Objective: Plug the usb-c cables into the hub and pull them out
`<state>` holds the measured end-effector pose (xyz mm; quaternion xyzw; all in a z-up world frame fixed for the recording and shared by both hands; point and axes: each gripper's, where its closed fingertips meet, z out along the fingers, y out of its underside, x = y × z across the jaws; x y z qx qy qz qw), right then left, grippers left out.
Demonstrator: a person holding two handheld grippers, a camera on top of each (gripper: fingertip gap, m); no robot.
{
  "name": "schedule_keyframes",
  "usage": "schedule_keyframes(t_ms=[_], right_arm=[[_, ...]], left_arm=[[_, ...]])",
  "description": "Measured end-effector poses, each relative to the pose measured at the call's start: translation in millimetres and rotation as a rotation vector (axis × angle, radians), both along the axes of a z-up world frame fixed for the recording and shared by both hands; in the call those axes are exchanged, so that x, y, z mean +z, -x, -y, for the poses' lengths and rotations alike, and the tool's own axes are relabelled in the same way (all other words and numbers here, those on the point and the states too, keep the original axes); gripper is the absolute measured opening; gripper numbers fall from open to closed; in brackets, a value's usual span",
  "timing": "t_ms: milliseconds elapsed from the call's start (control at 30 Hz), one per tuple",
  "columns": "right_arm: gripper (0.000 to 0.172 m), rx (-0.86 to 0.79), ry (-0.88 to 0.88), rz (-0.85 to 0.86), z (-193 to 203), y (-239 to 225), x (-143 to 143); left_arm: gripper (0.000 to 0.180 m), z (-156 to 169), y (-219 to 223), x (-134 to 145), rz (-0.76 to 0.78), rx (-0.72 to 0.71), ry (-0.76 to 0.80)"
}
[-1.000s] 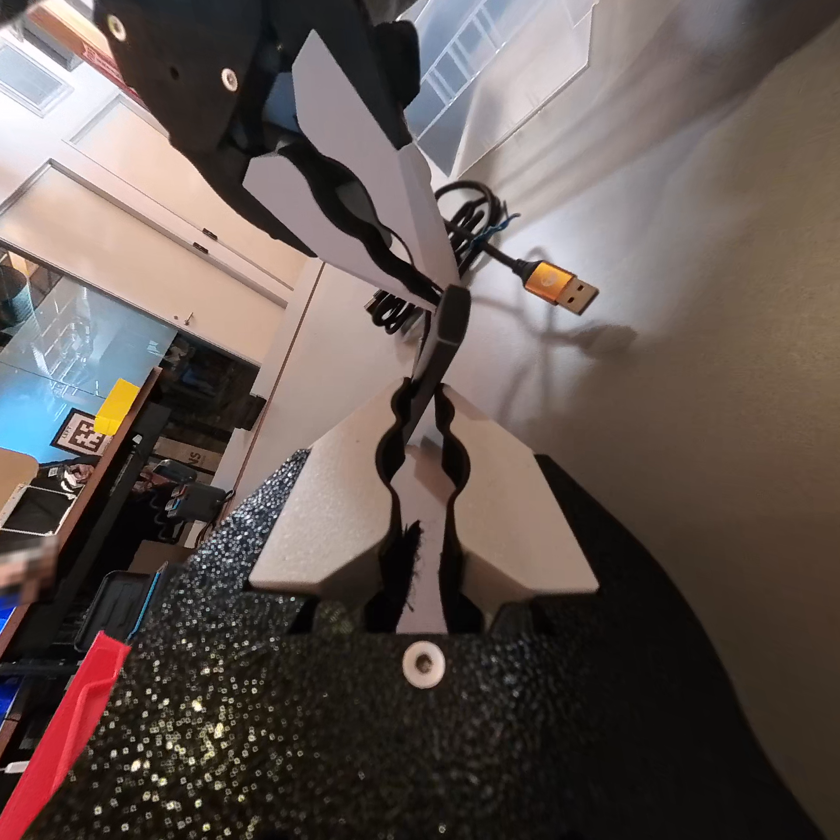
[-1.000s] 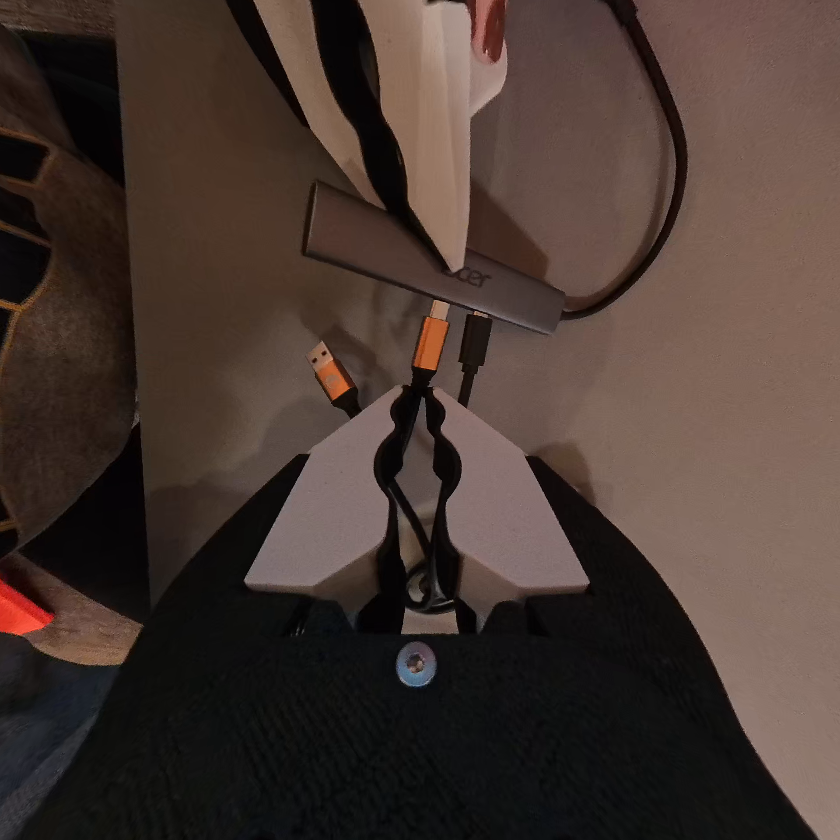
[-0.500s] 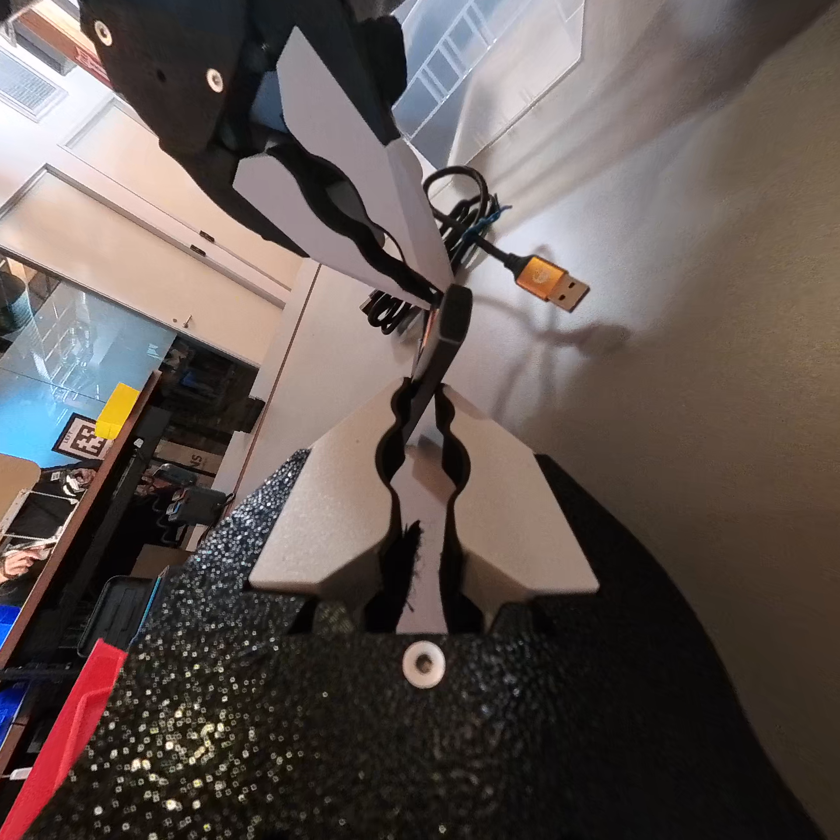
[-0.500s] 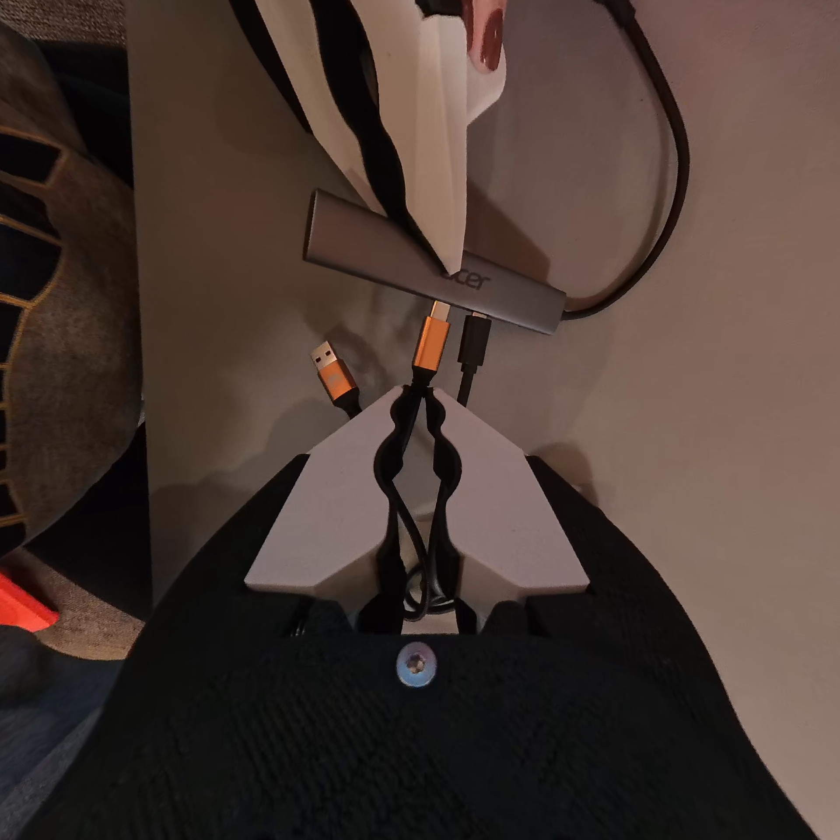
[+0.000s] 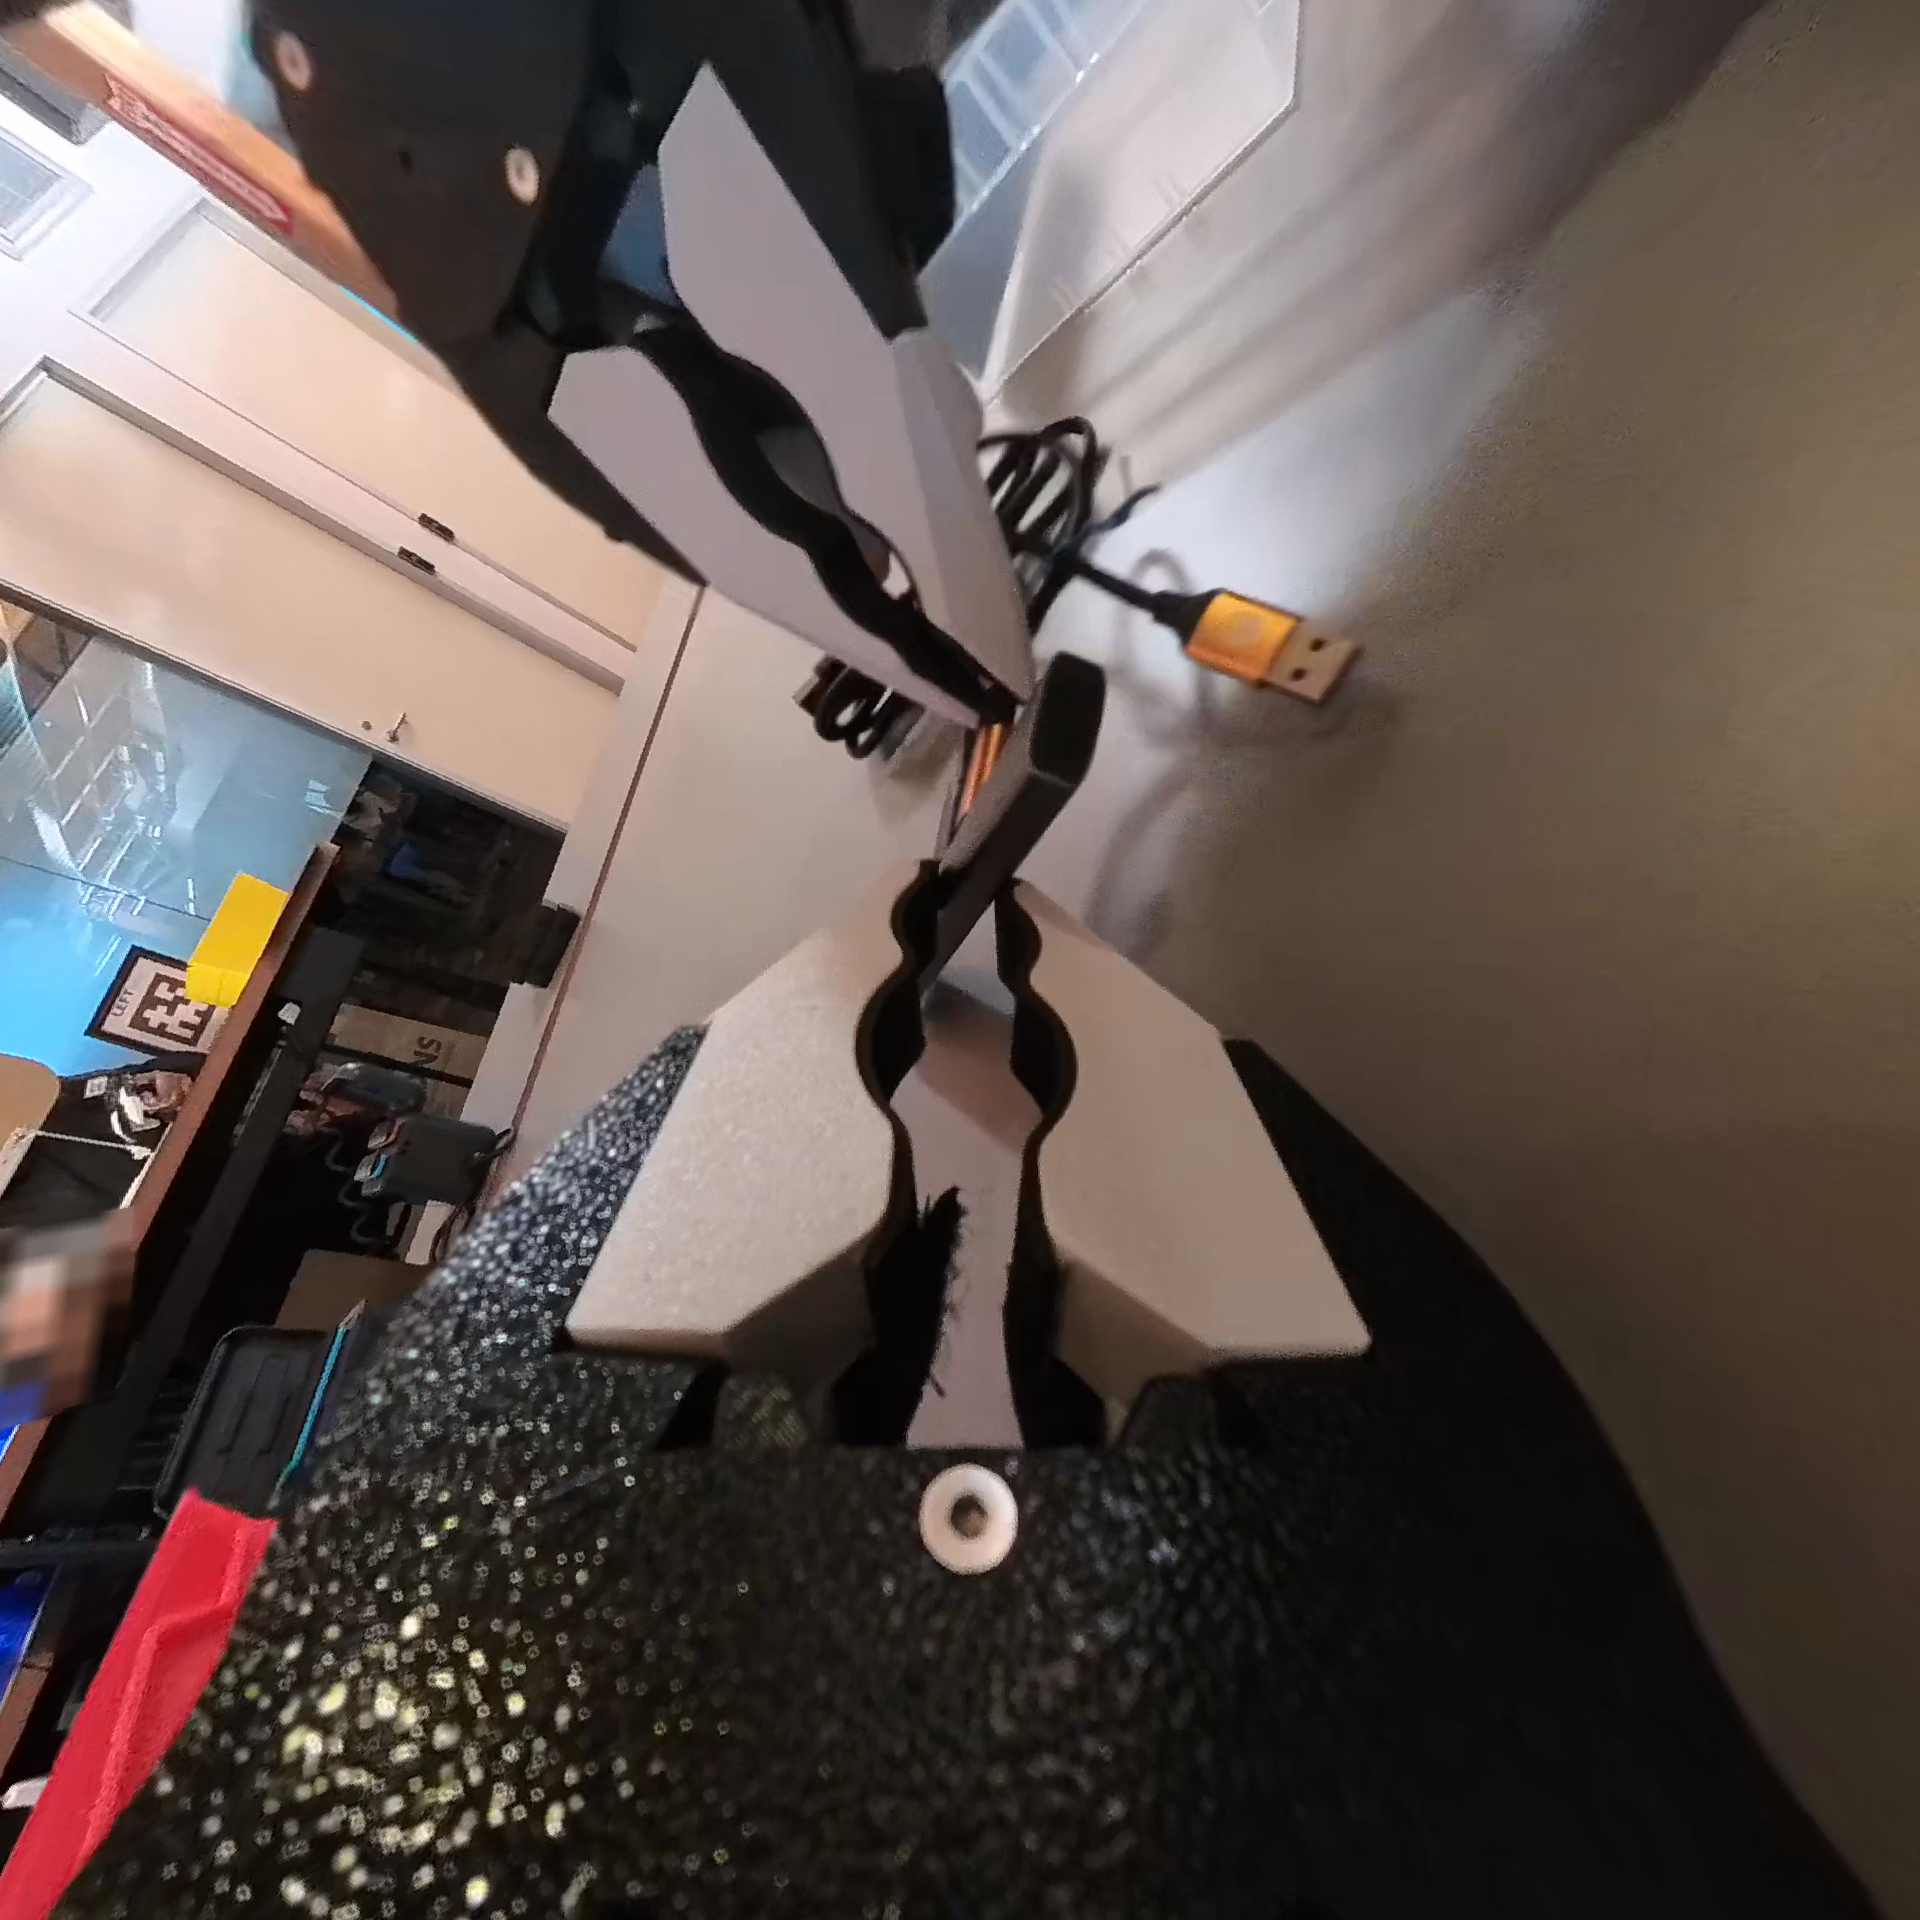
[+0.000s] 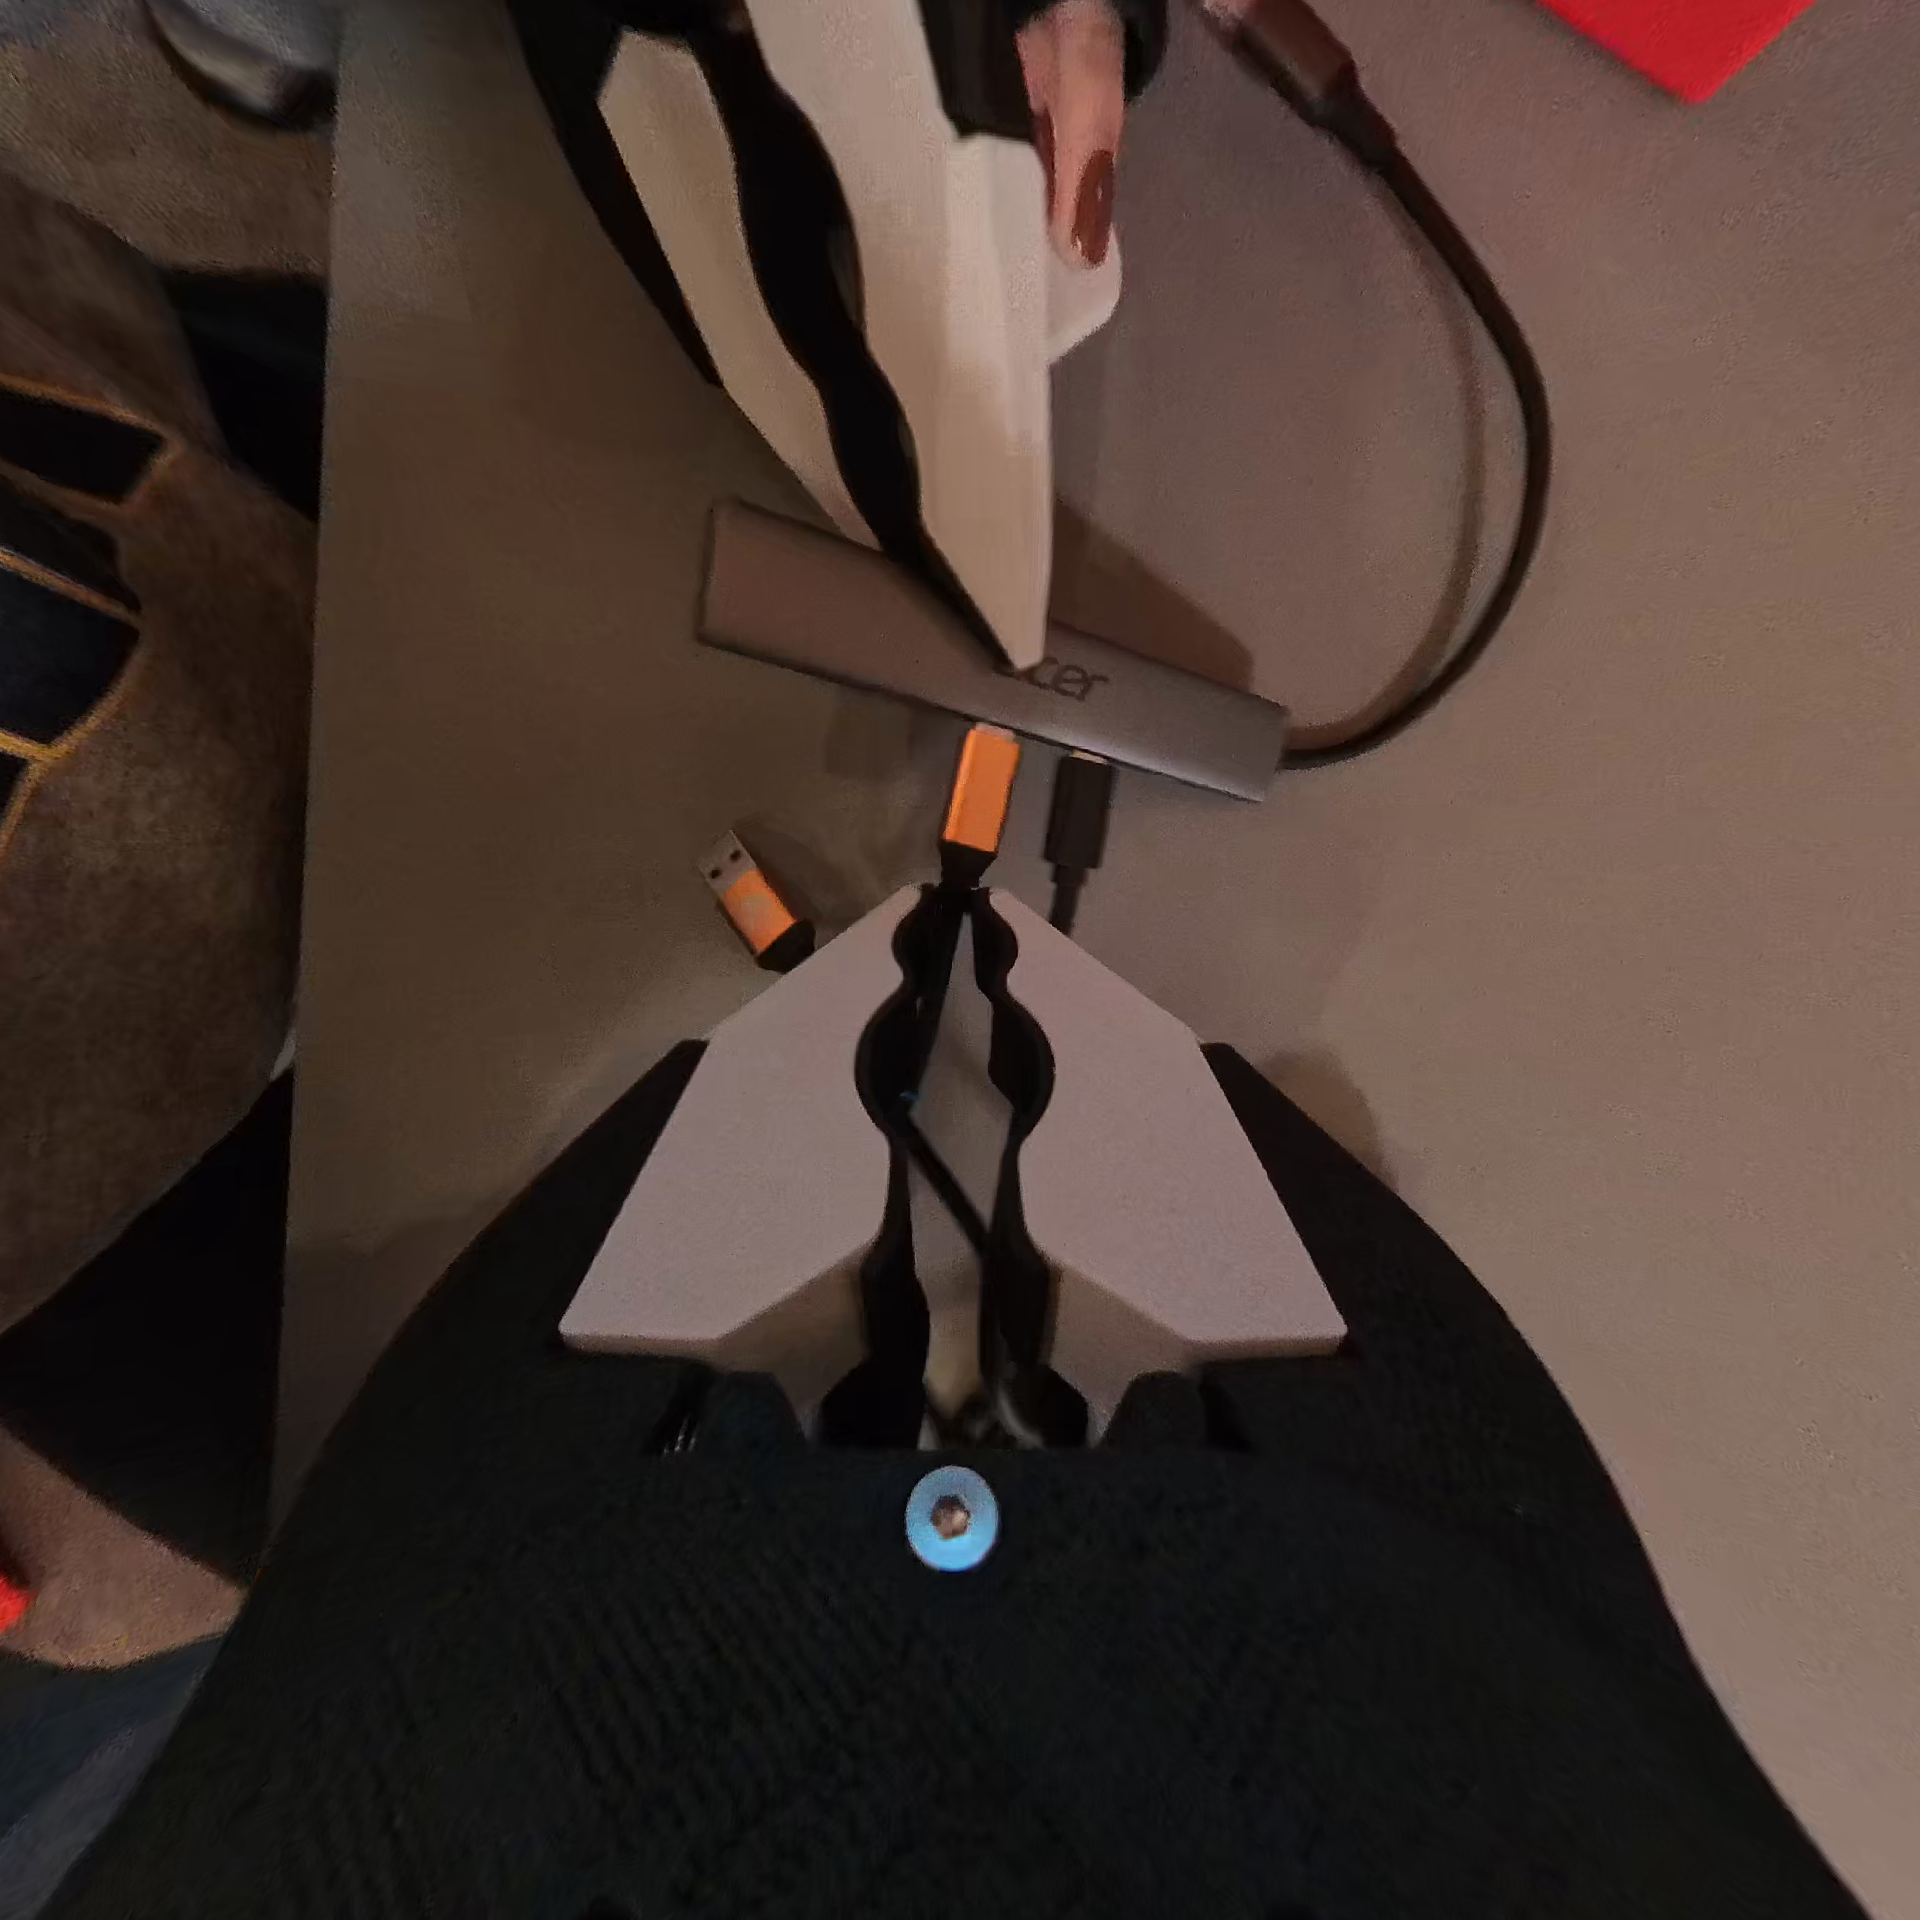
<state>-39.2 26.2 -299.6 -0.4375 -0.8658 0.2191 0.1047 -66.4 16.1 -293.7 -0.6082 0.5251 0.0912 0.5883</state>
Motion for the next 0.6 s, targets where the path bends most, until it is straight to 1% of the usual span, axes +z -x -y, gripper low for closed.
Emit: schedule_keyframes(t_ms=[67, 233, 367, 467, 533, 567, 600], right_arm=[[0.003, -0.019, 0.023, -0.036, 2, 0, -4], [0.002, -0.071, 0.013, -0.107, -3, 5, -14], [0.002, -0.082, -0.021, -0.142, -6, 8, -15], [0.005, -0.146, -0.047, -0.23, -11, 12, -9], [0.041, -0.197, -0.078, -0.34, -12, 13, 8], [0.057, -0.209, -0.124, -0.429, -12, 16, 20], [0.06, -0.182, -0.174, -0.533, -5, 19, 33]], left_arm=[[0.009, 0, -1, -1, 0.001, -0.002, 0.009], [0.009, -3, -1, -6, -0.012, 0.005, 0.031], [0.009, -5, 0, -7, -0.01, 0.012, 0.038], [0.009, -9, 5, -1, -0.015, 0.053, -0.007], [0.008, -15, 12, 8, 0.015, 0.123, -0.037], [0.008, -18, 15, 11, 0.043, 0.146, -0.032], [0.008, -19, 16, 14, 0.066, 0.156, -0.033]])
